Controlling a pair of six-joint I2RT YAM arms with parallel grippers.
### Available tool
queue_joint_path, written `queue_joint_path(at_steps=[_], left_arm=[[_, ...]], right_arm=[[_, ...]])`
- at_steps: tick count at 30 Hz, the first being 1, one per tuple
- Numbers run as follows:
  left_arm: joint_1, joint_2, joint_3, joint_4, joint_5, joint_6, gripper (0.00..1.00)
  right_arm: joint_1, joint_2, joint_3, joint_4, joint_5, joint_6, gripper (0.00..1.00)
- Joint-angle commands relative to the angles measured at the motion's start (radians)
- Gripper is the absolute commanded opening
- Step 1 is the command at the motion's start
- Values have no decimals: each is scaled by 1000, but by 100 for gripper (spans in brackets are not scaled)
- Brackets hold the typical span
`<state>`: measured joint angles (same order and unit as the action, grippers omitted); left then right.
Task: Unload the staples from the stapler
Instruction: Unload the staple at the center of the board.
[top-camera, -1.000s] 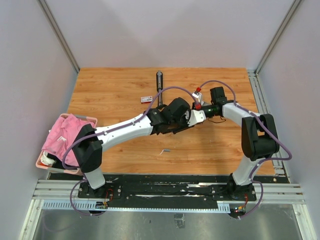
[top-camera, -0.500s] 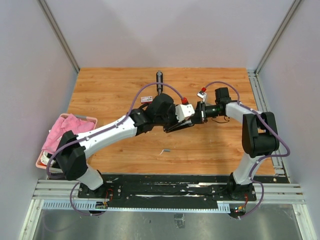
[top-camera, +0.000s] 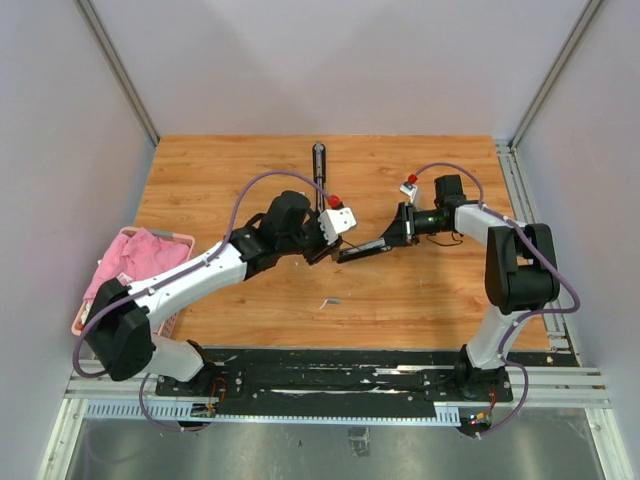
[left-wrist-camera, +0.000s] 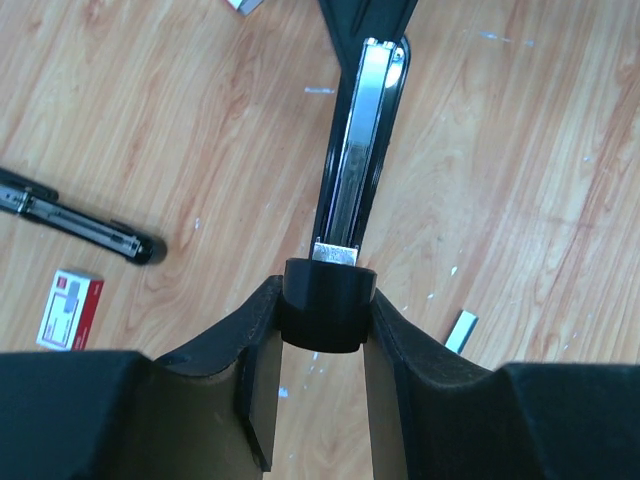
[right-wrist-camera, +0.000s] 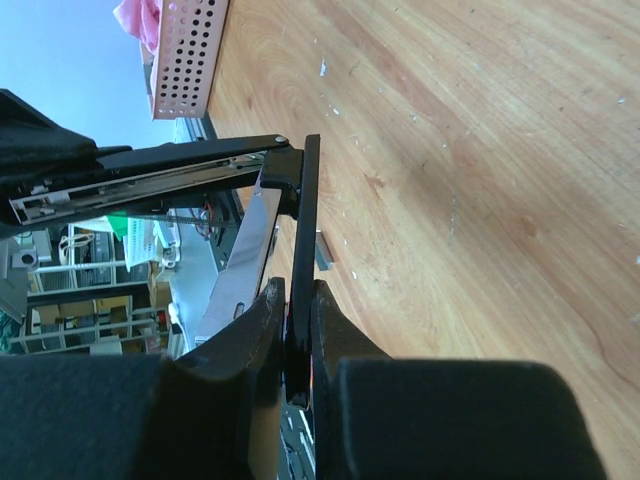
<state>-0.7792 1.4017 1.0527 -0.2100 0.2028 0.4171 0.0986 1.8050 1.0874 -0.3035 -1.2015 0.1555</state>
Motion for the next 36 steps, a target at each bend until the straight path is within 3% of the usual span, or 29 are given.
queue_joint_path(at_steps=[1, 8, 18, 36], left_arm=[[81, -81, -57, 112, -135, 1, 0], [86, -109, -141, 159, -118, -10, 0], [77, -3, 19, 85, -12, -76, 0], [-43, 221, 196, 23, -219, -133, 0]], right_arm=[[-37, 10, 10, -47, -3, -54, 0], [-31, 40, 18, -62, 29, -69, 0], [93, 69, 69, -125, 71, -128, 0], [142, 123, 90, -136, 75, -122, 8]])
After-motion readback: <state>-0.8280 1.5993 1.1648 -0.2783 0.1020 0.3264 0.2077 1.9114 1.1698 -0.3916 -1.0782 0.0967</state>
